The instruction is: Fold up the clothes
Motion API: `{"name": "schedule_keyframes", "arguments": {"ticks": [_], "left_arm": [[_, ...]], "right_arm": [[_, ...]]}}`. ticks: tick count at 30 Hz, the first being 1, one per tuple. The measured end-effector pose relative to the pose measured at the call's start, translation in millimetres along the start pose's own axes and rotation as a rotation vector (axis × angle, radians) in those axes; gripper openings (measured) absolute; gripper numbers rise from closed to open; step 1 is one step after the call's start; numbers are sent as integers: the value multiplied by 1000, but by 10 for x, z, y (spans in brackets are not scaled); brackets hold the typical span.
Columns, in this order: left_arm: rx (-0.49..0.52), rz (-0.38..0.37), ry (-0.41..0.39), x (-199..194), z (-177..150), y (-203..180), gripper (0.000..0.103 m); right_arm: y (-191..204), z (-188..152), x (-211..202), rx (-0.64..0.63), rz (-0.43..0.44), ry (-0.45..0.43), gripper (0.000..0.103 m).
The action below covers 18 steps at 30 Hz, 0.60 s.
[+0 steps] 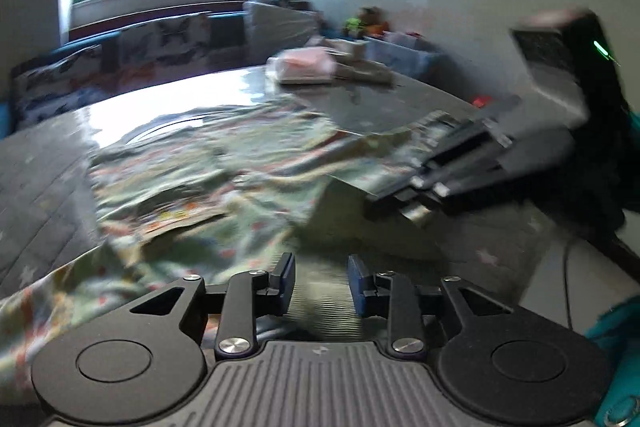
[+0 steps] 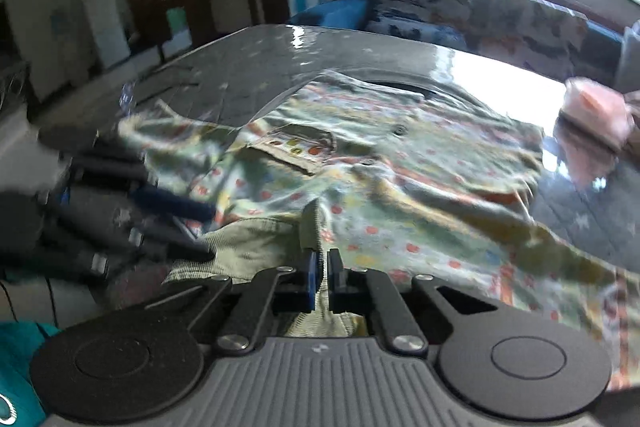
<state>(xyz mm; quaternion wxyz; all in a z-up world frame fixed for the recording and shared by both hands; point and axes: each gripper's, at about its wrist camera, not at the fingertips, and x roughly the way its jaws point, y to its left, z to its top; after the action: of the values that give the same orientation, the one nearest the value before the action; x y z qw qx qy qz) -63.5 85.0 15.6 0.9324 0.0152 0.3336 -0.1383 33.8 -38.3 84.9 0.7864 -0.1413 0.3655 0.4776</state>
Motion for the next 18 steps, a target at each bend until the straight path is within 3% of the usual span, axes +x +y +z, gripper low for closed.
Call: {"name": "schedule_keyframes", "arguments": {"ticks": [7, 9, 10, 12, 18], "left_arm": [[74, 15, 74, 162, -54, -78, 35], [70, 12, 82, 184, -58, -55, 27], [60, 9, 91, 207, -61, -33, 18], [15, -13, 85, 208, -42, 26, 10], [-138, -103, -1, 82, 41, 208, 9]], "right_arm": [[-23, -30, 1, 21, 12, -12, 5], [-29, -33, 14, 20, 14, -10, 5], [-24, -33, 13, 20, 16, -10, 5], [-19, -31, 3, 22, 16, -15, 5], [-46, -14, -53, 39, 27, -31, 4]]}}
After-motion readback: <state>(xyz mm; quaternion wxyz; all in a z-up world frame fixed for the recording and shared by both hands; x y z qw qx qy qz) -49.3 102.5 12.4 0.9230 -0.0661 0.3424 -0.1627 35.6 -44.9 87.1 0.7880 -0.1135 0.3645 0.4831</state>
